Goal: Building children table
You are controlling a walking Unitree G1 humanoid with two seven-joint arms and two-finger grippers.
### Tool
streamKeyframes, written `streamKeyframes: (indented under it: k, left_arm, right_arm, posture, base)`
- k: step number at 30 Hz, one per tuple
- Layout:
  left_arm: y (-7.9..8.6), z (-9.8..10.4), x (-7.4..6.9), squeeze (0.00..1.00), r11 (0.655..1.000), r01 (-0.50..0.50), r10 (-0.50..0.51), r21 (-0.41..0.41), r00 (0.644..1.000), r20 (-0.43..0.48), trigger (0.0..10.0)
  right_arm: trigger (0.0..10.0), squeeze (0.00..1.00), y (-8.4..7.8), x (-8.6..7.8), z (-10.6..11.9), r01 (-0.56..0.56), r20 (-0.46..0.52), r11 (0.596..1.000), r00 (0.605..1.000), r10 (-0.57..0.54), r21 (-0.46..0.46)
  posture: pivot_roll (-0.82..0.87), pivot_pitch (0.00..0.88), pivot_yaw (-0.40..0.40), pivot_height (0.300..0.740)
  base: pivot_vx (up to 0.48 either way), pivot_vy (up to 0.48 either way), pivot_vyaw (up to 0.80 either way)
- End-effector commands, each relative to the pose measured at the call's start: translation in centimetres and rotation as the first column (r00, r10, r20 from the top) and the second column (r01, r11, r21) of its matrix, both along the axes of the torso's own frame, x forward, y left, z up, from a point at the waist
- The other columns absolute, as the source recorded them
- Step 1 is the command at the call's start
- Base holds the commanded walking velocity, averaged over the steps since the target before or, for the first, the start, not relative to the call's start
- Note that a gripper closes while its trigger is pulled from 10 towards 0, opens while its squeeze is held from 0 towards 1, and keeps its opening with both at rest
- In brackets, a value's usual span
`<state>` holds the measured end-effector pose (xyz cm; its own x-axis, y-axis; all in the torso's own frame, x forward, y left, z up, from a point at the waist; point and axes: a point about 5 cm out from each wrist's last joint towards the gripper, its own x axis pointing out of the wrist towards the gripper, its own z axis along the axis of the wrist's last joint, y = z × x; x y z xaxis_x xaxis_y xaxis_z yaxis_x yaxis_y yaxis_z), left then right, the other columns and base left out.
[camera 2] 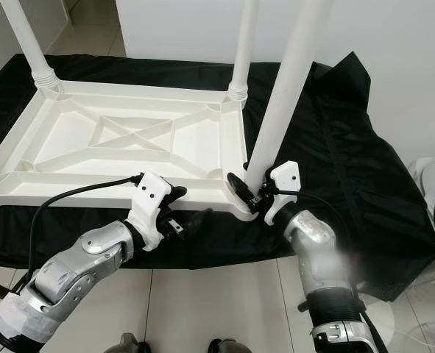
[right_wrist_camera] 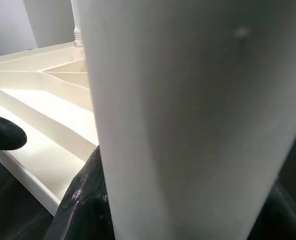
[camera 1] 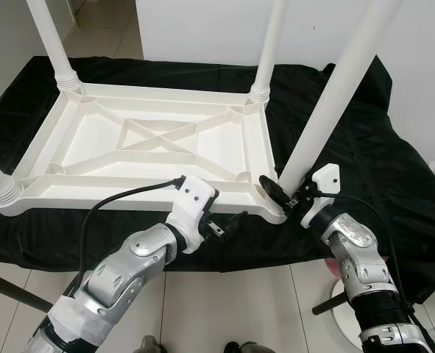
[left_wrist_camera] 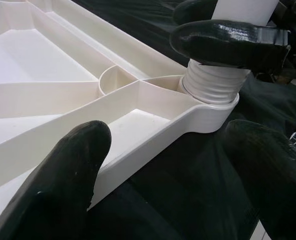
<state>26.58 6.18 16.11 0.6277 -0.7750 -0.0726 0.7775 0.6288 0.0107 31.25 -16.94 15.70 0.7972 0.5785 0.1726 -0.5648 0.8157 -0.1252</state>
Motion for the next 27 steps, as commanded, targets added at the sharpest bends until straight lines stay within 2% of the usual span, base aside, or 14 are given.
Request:
streamKeyframes:
  k: [1,4,10,13,18,19,20,21,22,23,24,25,26,27]
  left_arm:
    - [-0.9,-0.1,-1.1,0.00,0.971,0.239,-0.239,0.008,0.971,-0.015,10.0]
    - [-0.9,-0.1,-1.1,0.00,0.971,0.239,-0.239,0.009,0.971,-0.015,10.0]
    - [-0.9,-0.1,-1.1,0.00,0.972,0.236,-0.236,0.014,0.972,-0.011,10.0]
    - [-1.0,-0.1,-1.1,0.00,0.972,0.235,-0.235,0.011,0.972,-0.013,10.0]
    - [-1.0,-0.2,-1.2,0.00,0.972,0.236,-0.235,0.012,0.972,-0.015,10.0]
    - [-1.0,-0.2,-1.2,0.00,0.972,0.236,-0.235,0.014,0.972,-0.015,10.0]
    - [-0.9,-0.3,-1.2,0.00,0.972,0.233,-0.233,0.020,0.972,-0.013,10.0]
    - [-0.9,-0.3,-1.2,0.00,0.972,0.233,-0.233,0.020,0.972,-0.013,10.0]
    - [-0.9,-0.3,-1.1,0.00,0.973,0.231,-0.231,0.020,0.973,-0.012,10.0]
    - [-0.9,-0.3,-1.1,0.00,0.973,0.231,-0.231,0.020,0.973,-0.012,10.0]
    - [-0.9,-0.3,-1.1,0.00,0.973,0.231,-0.230,0.021,0.973,-0.012,10.0]
    - [-0.9,-0.3,-1.1,0.00,0.973,0.231,-0.230,0.021,0.973,-0.012,10.0]
    - [-0.9,-0.3,-1.1,0.00,0.973,0.230,-0.230,0.023,0.973,-0.008,10.0]
    - [-0.9,-0.3,-1.1,0.00,0.973,0.230,-0.230,0.023,0.973,-0.008,10.0]
  right_arm:
    - [10.0,0.00,-0.6,-0.4,-1.3,0.029,-0.078,0.999,0.997,-0.027,0.017]
    - [10.0,0.00,-0.5,-0.4,-1.4,0.038,-0.096,0.999,0.995,-0.036,0.019]
    - [10.0,0.00,0.1,-0.3,-1.6,0.148,-0.114,0.989,0.983,-0.146,0.009]
    - [10.0,0.00,0.9,-0.5,-1.6,0.249,-0.119,0.968,0.963,-0.243,0.037]
    - [10.0,0.00,2.0,-0.8,-1.4,0.310,-0.124,0.948,0.946,-0.300,0.068]
    - [10.0,0.00,2.4,-0.9,-1.4,0.370,-0.142,0.924,0.924,-0.355,0.093]
    - [10.0,0.00,3.4,-1.3,-1.4,0.480,-0.153,0.871,0.873,-0.463,0.103]
    - [10.0,0.00,3.4,-1.3,-1.4,0.480,-0.153,0.871,0.873,-0.463,0.103]
    - [10.0,0.00,3.6,-1.4,-1.5,0.532,-0.165,0.840,0.842,-0.513,0.108]
    - [10.0,0.00,3.6,-1.4,-1.5,0.532,-0.165,0.840,0.842,-0.513,0.108]
    - [10.0,0.00,3.6,-1.6,-1.7,0.576,-0.179,0.810,0.813,-0.554,0.107]
    - [10.0,0.00,3.6,-1.6,-1.7,0.576,-0.179,0.810,0.813,-0.554,0.107]
    - [10.0,0.00,3.3,-1.9,-2.1,0.664,-0.208,0.740,0.743,-0.637,0.106]
    - [10.0,0.00,3.3,-1.9,-2.1,0.664,-0.208,0.740,0.743,-0.637,0.106]
  posture:
    - [-0.01,0.094,-0.027,0.740]
    - [-0.01,0.094,-0.028,0.740]
    - [-0.02,0.093,-0.031,0.740]
    - [-0.01,0.092,-0.032,0.740]
    - [-0.01,0.091,-0.034,0.740]
    - [-0.01,0.091,-0.037,0.740]
    - [-0.01,0.087,-0.037,0.740]
    - [-0.01,0.087,-0.037,0.740]
    - [-0.01,0.085,-0.037,0.740]
    - [-0.01,0.085,-0.037,0.740]
    - [-0.01,0.082,-0.038,0.740]
    - [-0.01,0.082,-0.038,0.740]
    - [0.00,0.075,-0.037,0.740]
    - [0.00,0.075,-0.037,0.740]
  base:
    - [0.000,0.000,0.00]
    - [0.000,0.000,0.00]
    - [0.000,0.000,0.00]
    - [0.000,0.000,0.00]
    - [0.000,0.000,0.00]
    - [0.000,0.000,0.00]
    - [0.000,0.000,0.00]
    - [0.000,0.000,0.00]
    - [0.000,0.000,0.00]
    - [0.000,0.000,0.00]
    - [0.000,0.000,0.00]
    - [0.000,0.000,0.00]
    - [0.000,0.000,0.00]
    - [0.000,0.000,0.00]
